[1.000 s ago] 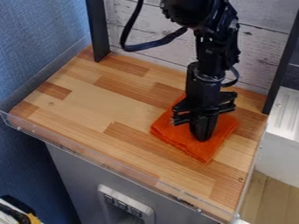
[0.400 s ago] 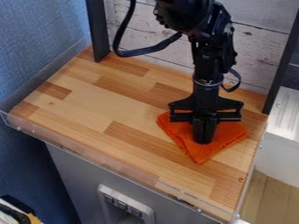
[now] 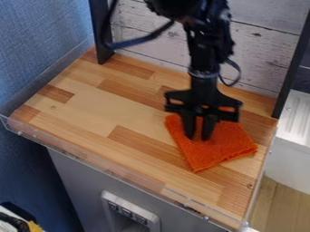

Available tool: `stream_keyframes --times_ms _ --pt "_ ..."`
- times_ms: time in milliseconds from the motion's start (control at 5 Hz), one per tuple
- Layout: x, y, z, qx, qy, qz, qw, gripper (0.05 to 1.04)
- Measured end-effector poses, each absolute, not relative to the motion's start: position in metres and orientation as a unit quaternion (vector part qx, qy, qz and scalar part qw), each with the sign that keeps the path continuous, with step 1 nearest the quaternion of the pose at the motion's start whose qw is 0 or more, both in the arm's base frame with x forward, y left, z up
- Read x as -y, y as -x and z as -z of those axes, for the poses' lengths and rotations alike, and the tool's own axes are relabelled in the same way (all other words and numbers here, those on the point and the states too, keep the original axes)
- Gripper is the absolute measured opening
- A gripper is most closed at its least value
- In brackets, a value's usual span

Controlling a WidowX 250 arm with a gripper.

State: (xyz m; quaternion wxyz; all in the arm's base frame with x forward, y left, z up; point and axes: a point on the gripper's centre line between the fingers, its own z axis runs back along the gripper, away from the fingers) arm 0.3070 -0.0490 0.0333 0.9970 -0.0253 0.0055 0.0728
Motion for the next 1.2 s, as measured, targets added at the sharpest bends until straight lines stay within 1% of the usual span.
stream_keyframes --times_ms 200,400,1000,1200 --pt "0.03 -0.317 -0.048 0.005 0.02 -0.029 0.999 0.792" --pt "0.008 -0.328 -0.065 0.014 0.011 -0.002 1.0 0.997" --pt "-0.045 -0.349 -0.111 0.024 -0.006 0.03 0.999 0.996" --pt "-0.058 -0.351 -0.118 0.009 -0.005 0.032 0.999 0.999"
